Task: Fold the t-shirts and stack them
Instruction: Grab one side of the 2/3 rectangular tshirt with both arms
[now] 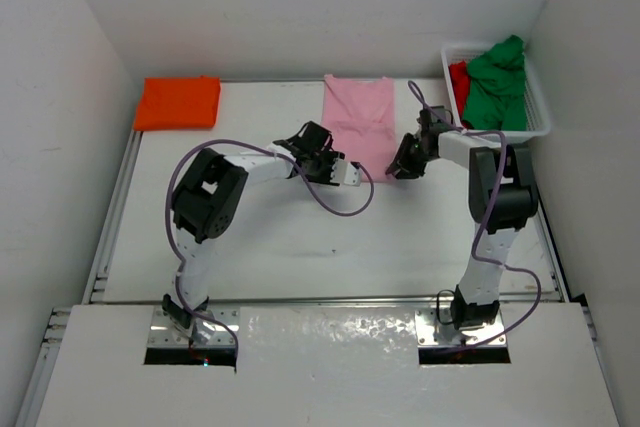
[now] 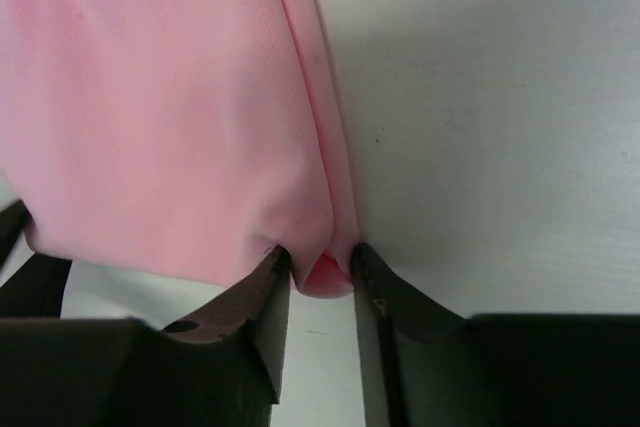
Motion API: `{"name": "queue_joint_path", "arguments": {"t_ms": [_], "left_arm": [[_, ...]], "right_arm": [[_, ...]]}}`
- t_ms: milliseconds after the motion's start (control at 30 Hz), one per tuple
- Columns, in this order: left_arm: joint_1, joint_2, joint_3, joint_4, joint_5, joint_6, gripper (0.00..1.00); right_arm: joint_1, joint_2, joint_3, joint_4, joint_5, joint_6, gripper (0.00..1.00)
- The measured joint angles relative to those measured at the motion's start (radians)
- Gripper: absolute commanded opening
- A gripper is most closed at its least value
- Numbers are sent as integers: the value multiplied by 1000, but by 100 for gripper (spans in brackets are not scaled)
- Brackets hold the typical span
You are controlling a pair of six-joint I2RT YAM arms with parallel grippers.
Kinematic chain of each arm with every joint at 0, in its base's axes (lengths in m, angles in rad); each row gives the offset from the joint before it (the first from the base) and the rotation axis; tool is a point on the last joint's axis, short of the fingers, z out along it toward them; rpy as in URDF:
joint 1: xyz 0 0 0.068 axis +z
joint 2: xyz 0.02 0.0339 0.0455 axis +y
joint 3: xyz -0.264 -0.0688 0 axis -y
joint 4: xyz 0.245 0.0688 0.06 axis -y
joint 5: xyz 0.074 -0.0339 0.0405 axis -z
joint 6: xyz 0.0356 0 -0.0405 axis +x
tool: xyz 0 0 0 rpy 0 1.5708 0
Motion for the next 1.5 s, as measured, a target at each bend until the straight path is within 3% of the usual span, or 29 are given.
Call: {"name": "queue_joint_path", "arguments": {"t_ms": [33, 167, 467, 833, 1133, 1500], "left_arm": [[0, 1, 0, 1, 0, -4, 20], [0, 9, 0, 3, -1, -24, 0], [4, 11, 10, -35, -8, -80, 0], [-18, -99, -66, -207, 32, -207, 0], [-160, -335, -234, -346, 46, -301, 0], [-309, -466, -213, -625, 67, -433, 0]], "right_arm": [[0, 3, -1, 6, -8, 6, 22], [0, 14, -13, 27, -37, 24, 0], [-1, -13, -78, 74, -93, 22, 0], [53, -331, -422, 0, -114, -61, 0], [145, -654, -624, -106, -103, -82, 0], [241, -912, -611, -412, -116, -90, 0]]}}
